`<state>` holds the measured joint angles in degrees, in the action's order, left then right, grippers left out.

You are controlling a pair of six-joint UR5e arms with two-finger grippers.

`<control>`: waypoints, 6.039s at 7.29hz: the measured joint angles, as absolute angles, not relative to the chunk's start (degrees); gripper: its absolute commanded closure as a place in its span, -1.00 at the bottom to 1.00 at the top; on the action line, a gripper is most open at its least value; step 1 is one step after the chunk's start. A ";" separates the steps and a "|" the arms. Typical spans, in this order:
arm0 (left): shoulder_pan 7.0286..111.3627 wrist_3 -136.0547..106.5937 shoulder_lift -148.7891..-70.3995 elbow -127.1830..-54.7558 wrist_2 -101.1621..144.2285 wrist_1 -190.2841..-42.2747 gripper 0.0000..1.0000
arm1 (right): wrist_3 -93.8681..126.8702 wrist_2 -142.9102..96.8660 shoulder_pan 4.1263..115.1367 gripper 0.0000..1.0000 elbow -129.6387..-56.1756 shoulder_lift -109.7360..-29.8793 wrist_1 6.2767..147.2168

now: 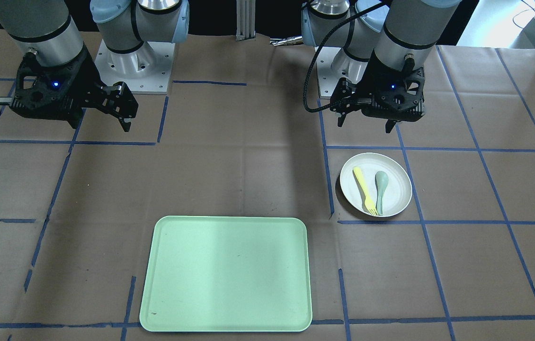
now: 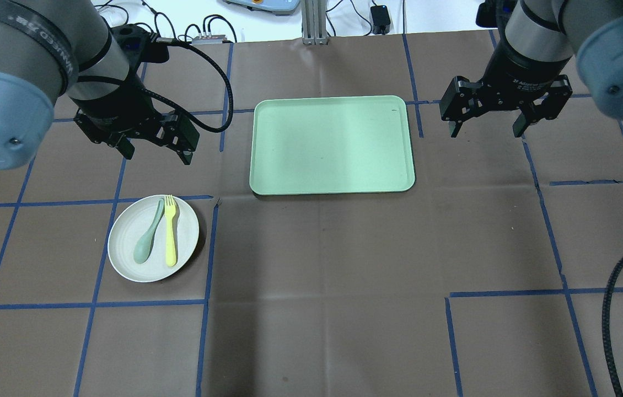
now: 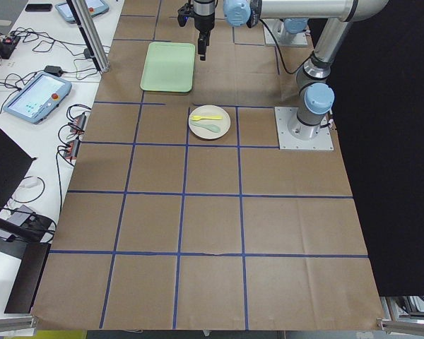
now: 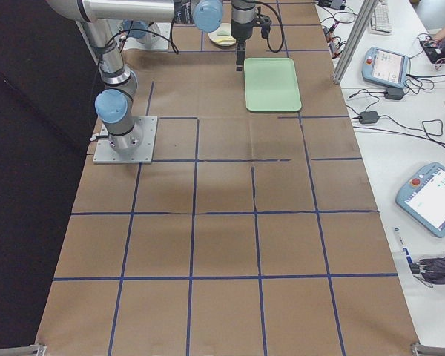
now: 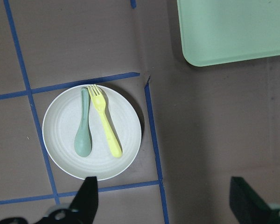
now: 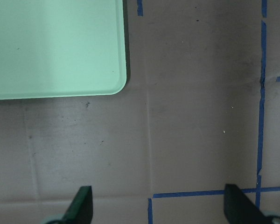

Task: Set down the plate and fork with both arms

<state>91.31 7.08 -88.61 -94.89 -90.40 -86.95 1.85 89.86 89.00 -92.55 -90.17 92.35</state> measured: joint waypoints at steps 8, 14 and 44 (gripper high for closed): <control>91.20 7.57 -89.38 -94.09 -90.64 -87.08 -1.00 | 1.76 89.99 88.99 -1.00 -92.81 -90.21 92.11; 87.75 6.81 -89.28 -95.18 -90.63 -89.33 -1.00 | 1.76 89.96 88.94 -1.00 -92.99 -90.33 92.11; 58.28 29.25 -106.00 -117.28 -77.93 -60.56 1.00 | 1.76 89.74 88.94 -1.00 -93.07 -90.41 92.11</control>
<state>58.28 29.25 -106.00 -117.28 -77.93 -60.56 1.76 89.74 88.94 -93.07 -90.41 92.11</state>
